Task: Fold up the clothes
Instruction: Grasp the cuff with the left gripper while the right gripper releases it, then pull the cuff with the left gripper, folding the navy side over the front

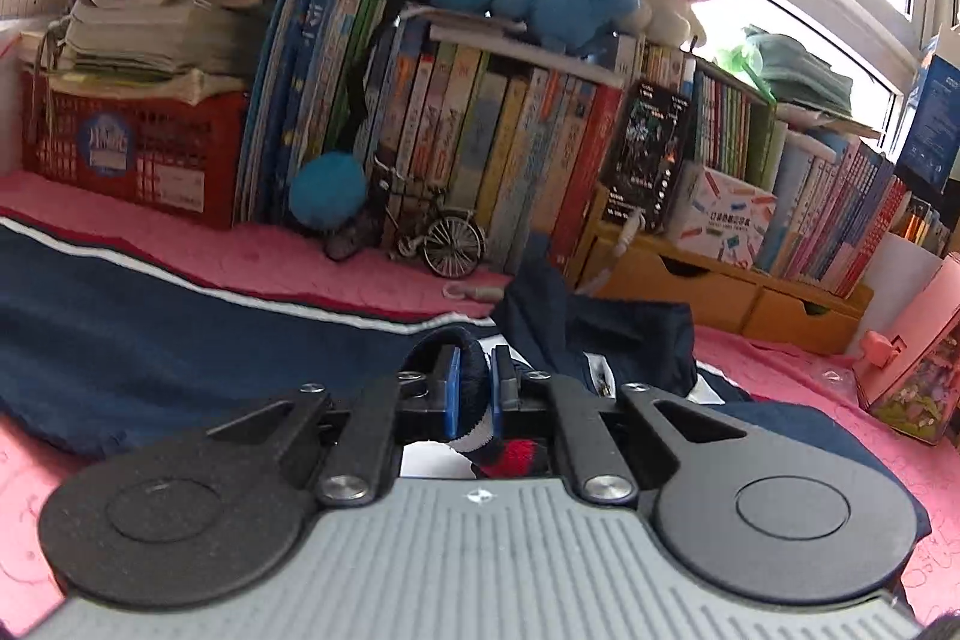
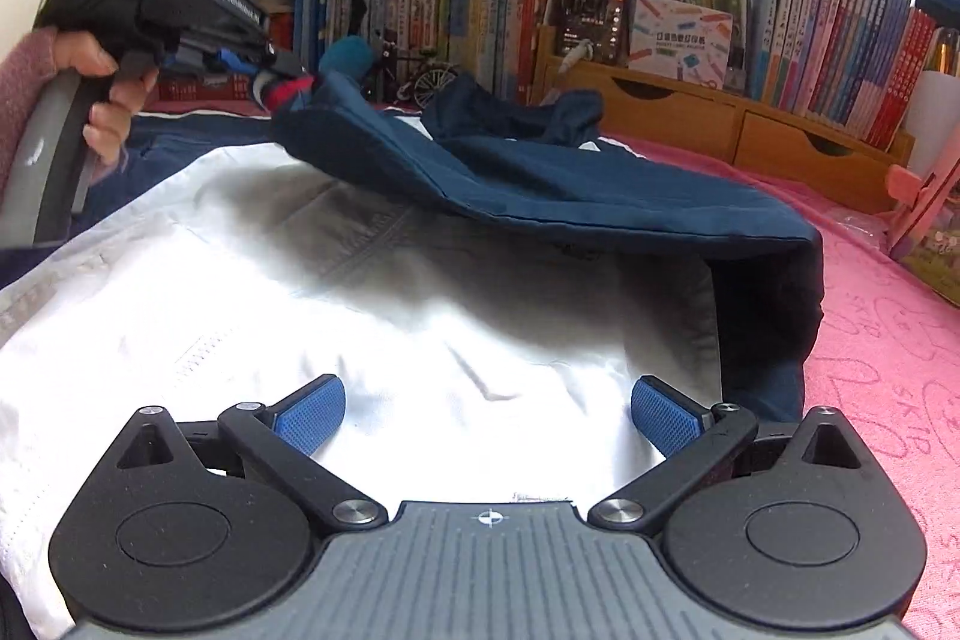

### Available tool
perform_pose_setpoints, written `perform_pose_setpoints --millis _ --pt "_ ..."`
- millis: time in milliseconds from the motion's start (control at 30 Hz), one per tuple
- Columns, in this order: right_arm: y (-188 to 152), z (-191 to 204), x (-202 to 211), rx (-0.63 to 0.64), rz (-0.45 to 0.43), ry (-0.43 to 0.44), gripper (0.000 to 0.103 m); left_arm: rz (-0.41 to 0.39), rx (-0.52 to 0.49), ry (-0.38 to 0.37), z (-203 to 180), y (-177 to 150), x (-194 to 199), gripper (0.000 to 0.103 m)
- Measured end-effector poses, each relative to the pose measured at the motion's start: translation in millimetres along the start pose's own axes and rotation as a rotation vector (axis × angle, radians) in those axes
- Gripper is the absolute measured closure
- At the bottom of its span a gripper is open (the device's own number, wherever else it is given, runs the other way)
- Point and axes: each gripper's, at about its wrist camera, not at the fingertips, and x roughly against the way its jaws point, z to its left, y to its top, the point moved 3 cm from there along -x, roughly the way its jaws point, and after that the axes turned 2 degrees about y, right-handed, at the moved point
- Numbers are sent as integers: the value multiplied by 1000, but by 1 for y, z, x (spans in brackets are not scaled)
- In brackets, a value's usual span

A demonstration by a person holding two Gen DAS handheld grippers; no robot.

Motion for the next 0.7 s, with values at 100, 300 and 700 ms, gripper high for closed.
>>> perform_pose_setpoints --millis 100,300,700 --pt "0 2 -1 9 1 -8 0 20 18 34 14 -4 -3 92" --pt "0 2 -3 -2 16 -3 0 87 -40 261 37 -19 -28 89" --pt "3 2 -2 -22 23 -15 0 195 339 -56 48 -26 -26 13"
